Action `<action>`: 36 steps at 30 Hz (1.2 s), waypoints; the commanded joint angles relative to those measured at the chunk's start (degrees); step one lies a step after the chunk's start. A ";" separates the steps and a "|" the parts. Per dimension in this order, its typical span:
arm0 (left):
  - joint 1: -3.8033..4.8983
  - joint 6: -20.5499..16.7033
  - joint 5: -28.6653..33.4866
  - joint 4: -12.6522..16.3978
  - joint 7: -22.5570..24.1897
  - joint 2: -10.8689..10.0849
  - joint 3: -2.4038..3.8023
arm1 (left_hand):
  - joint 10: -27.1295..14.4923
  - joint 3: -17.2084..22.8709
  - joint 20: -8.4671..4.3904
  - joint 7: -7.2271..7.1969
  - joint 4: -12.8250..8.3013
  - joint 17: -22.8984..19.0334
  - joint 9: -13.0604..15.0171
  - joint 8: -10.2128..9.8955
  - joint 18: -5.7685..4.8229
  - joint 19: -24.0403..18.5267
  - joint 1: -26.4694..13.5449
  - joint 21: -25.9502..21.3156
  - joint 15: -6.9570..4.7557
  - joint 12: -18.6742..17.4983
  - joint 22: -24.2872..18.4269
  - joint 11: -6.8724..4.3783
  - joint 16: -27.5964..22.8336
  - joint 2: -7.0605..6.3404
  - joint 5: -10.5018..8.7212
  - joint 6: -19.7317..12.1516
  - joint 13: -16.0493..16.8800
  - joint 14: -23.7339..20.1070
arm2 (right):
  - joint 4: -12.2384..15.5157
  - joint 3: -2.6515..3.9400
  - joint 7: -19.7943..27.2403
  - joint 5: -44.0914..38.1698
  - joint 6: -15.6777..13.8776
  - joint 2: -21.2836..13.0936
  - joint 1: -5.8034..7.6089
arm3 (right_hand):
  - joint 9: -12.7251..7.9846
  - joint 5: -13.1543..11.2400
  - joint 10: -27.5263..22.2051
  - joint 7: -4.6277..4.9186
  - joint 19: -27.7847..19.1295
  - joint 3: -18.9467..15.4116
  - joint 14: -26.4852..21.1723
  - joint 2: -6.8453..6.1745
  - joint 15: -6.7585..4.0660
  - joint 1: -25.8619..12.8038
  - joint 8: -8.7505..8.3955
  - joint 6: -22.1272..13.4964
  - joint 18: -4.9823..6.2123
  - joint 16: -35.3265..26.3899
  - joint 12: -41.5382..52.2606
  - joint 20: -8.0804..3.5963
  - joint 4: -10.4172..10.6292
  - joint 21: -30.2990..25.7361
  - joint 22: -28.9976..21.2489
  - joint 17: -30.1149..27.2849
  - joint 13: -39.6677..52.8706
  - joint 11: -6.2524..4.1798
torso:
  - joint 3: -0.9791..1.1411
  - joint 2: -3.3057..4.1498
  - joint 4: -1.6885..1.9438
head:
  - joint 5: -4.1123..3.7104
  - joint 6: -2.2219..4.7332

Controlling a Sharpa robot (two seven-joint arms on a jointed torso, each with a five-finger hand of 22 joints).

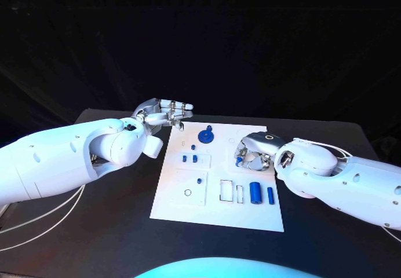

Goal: Assemble the parts on the task board

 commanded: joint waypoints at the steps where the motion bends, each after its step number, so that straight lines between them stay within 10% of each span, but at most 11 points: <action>1: 0.06 0.44 0.27 0.06 0.19 0.07 0.04 | -0.37 -0.28 0.27 0.10 0.00 -0.09 -0.07 -0.14 0.77 0.28 -0.17 -0.22 0.28 0.20 -0.07 -0.09 -0.36 0.45 -0.23 -0.29 0.07 -0.22 | -0.11 -0.02 0.46 0.10 -0.14 0.19 -0.14 | 0.17 -0.39 0.70 -0.04 1.11 0.82 2.02 0.81 -0.44 0.05 0.28 0.61 -1.19 0.42 -0.01 -0.17 -0.04 0.54 9.74 0.19 0.07 -0.06 | 0.02 0.03 -0.03 | -0.04 -0.07; 25: 0.05 0.18 0.27 -1.12 -0.19 0.61 0.02 | -0.40 -0.27 0.26 0.10 -0.04 -0.10 -0.07 -0.13 0.77 0.29 -0.09 -0.25 0.27 0.25 -0.09 -0.10 -0.36 0.51 -0.22 -0.30 0.09 -0.21 | 5.12 0.60 0.77 3.62 -7.79 -2.72 1.52 | 0.70 0.09 1.83 0.03 1.60 2.44 2.05 0.21 -0.58 0.04 0.80 2.05 -1.42 0.76 -0.73 -0.40 -0.65 1.48 10.41 0.46 -0.01 -0.21 | -0.01 -0.15 0.07 | -0.29 0.38; 36: 0.03 0.27 0.27 -1.40 -0.22 1.10 -0.06 | -0.40 -0.27 0.26 0.10 -0.04 -0.10 -0.07 -0.13 0.77 0.29 -0.09 -0.25 0.27 0.25 -0.09 -0.10 -0.36 0.51 -0.22 -0.30 0.09 -0.21 | 10.34 0.86 1.75 6.58 -7.80 -1.49 1.83 | 0.75 0.24 1.92 0.08 1.55 2.59 2.05 0.13 -0.55 -0.01 0.81 2.13 -1.40 0.79 -0.84 -0.39 -0.69 1.39 10.37 0.48 -0.02 -0.18 | 0.00 -0.01 0.01 | 0.87 0.10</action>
